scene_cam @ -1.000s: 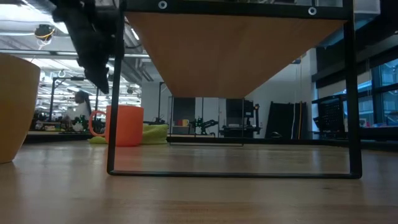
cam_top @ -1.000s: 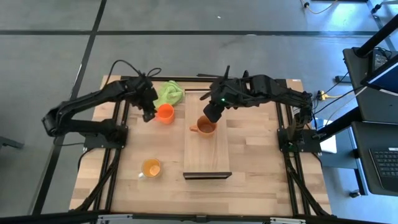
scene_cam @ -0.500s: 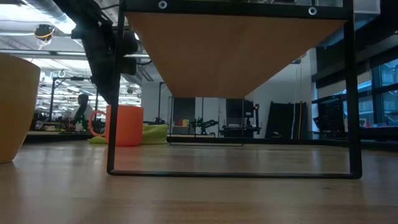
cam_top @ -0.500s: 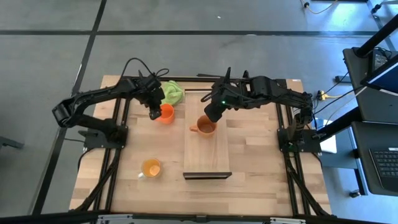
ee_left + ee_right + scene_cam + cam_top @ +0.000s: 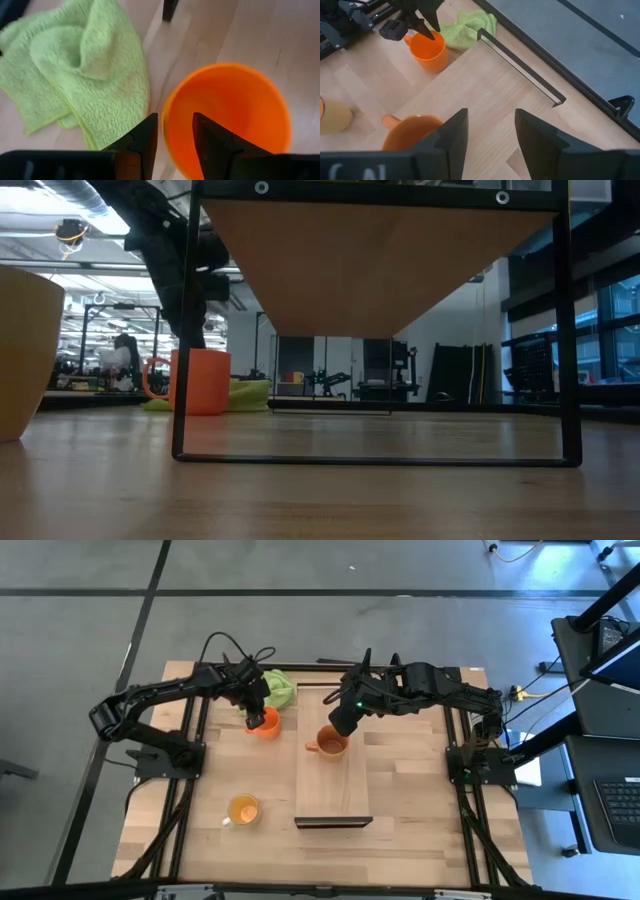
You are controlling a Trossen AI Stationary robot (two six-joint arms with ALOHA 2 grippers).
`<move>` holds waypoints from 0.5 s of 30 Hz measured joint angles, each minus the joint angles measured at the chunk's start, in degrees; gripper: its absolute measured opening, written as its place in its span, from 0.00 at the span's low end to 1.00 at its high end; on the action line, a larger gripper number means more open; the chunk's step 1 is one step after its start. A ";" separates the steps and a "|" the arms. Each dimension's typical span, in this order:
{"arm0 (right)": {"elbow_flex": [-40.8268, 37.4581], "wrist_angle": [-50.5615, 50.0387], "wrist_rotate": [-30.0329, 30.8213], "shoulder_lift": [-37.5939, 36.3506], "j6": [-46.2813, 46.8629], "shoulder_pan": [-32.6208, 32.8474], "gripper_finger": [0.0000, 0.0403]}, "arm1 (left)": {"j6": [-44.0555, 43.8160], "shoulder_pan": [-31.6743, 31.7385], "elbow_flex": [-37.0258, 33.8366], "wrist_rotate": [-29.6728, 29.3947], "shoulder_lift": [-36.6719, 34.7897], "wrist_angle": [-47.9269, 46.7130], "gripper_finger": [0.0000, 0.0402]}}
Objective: Stack small to large cups/mugs on shelf
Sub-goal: Put the orange mug on the shelf
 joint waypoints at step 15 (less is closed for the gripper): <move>0.00 -2.59 1.83 0.00 1.49 0.00 0.41 | 2.09 0.04 0.00 0.95 3.38 -2.05 0.12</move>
